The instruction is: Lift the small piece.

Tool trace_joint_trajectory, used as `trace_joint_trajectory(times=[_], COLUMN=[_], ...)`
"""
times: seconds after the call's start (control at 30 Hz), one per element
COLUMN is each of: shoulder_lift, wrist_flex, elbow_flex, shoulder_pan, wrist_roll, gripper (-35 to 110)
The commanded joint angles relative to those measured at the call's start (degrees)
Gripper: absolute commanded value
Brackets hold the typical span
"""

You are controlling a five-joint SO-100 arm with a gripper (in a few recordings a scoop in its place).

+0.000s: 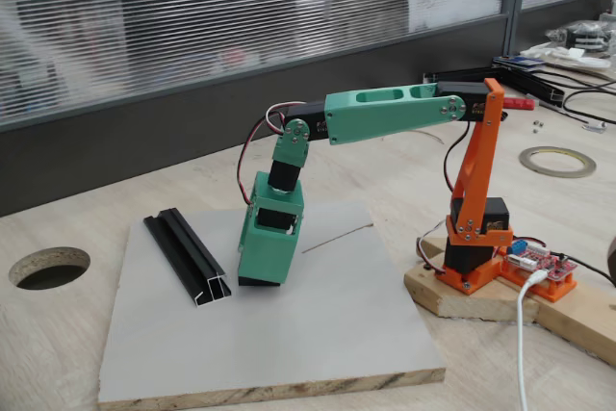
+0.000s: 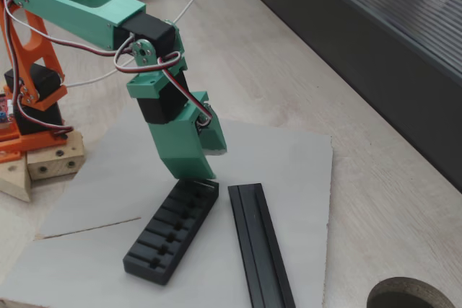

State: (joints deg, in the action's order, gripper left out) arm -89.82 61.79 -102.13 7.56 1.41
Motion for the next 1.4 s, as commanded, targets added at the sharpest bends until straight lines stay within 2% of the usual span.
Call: trace_joint_trajectory(times=[0.0,0.33,1.37], shoulder_lift=[-0.26,-0.53,-0.97], wrist_flex=[0.35,0.35,0.35], elbow_flex=[0.53,0.26,-0.18], shoulder_pan=[0.70,-5.89,-5.10], wrist_roll=[0.18,0.18,0.26], gripper=[44,44,44])
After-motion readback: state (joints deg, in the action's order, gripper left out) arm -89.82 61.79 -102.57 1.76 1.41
